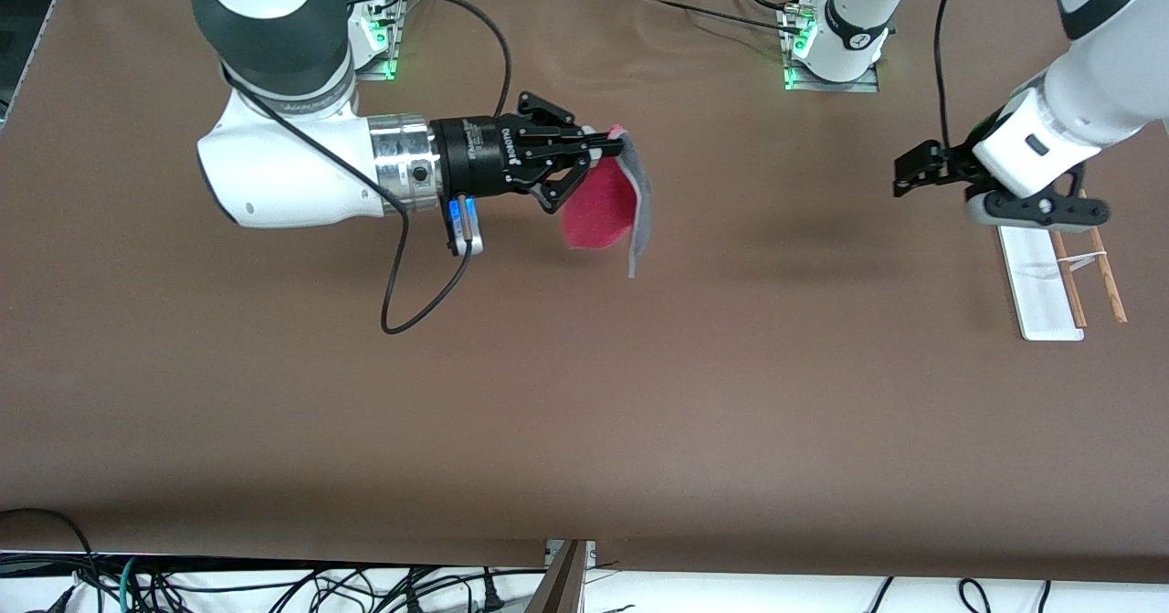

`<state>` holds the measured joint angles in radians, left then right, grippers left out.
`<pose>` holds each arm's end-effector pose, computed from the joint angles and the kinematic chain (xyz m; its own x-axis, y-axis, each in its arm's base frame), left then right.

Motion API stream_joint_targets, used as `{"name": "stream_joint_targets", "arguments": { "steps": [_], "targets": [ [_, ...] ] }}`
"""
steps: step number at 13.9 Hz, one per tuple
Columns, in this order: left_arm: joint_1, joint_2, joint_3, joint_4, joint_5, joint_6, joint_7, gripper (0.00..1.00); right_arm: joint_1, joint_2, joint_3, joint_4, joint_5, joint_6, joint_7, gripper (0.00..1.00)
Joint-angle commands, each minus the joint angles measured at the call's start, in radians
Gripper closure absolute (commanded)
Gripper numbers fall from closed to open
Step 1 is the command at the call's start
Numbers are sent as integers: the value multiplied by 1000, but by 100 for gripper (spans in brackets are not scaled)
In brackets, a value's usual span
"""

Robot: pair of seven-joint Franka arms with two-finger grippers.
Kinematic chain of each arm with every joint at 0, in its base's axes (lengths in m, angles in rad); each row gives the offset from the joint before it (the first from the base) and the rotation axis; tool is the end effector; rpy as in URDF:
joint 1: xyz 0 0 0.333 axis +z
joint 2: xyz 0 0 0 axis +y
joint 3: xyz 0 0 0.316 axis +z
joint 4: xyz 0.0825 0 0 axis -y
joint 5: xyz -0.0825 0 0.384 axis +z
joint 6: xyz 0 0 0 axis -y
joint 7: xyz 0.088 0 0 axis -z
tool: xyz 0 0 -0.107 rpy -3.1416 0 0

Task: Pass towel and hang on rack
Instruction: 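Lift the towel with the right gripper toward the table's middle, then hold the towel with the right gripper while the left gripper grasps it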

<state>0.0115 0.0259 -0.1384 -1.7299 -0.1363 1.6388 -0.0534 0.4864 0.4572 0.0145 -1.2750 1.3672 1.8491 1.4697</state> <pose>0.5522 -0.0835 0.5418 0.9902 -0.0641 -0.1243 -0.0477 -0.9903 0.1307 0.5921 0.4091 0.5663 0.0538 -0.2236 -0.9732 -0.9690 -0.2470 0.0032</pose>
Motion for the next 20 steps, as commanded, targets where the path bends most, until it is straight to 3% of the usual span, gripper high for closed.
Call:
{"name": "stream_joint_targets", "arguments": {
  "steps": [1,5,8,13,20],
  "targets": [
    [-7,45,-3,15,-139,-13,111,0,32,6,-2,32,85,91,102,100],
    [-1,80,-3,13,-351,-4,349,0,99,8,10,66,104,261,165,100],
    [10,124,-3,7,-544,-8,594,0,119,9,10,69,102,297,167,100],
    [-2,138,-18,-5,-738,-7,821,0,139,9,9,68,98,326,167,100],
    [-2,131,-93,-20,-827,19,899,0,156,24,8,68,81,355,166,100]
  ]
}}
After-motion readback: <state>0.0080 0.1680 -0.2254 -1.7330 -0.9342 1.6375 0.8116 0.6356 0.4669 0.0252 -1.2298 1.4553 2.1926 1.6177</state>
